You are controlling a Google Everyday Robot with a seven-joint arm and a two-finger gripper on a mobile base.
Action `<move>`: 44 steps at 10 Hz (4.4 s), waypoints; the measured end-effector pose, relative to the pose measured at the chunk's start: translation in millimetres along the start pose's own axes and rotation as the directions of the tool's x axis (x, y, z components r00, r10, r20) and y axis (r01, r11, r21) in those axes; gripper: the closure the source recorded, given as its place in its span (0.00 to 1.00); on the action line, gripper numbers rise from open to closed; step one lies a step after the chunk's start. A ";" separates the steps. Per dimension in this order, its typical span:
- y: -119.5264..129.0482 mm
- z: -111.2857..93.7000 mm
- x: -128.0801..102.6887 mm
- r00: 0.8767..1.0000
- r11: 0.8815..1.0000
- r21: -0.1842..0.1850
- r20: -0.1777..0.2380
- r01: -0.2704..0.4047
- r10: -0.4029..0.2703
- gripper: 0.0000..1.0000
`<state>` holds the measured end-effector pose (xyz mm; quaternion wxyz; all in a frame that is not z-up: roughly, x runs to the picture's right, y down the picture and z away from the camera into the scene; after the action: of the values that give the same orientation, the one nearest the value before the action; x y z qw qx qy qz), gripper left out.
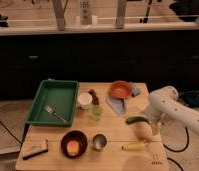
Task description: Place pepper in plastic cup
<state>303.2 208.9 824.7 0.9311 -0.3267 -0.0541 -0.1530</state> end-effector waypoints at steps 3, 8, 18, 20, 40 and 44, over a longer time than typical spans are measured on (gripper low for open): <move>0.2 5.9 4.7 1.000 1.000 -0.009 0.007 0.017 -0.017 0.20; -0.2 14.6 11.1 0.999 0.999 -0.021 0.017 0.043 -0.042 0.20; -8.9 26.6 19.9 0.993 0.993 -0.036 0.032 0.112 -0.111 0.20; -9.0 28.4 23.3 0.991 0.991 -0.041 0.034 0.128 -0.127 0.20; -49.2 31.2 -14.0 0.962 0.974 0.021 0.151 0.227 -0.228 0.59; -47.3 27.9 -8.7 0.964 0.975 0.014 0.145 0.222 -0.222 0.98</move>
<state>279.8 193.5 872.7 0.9013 -0.3298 -0.1581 -0.2320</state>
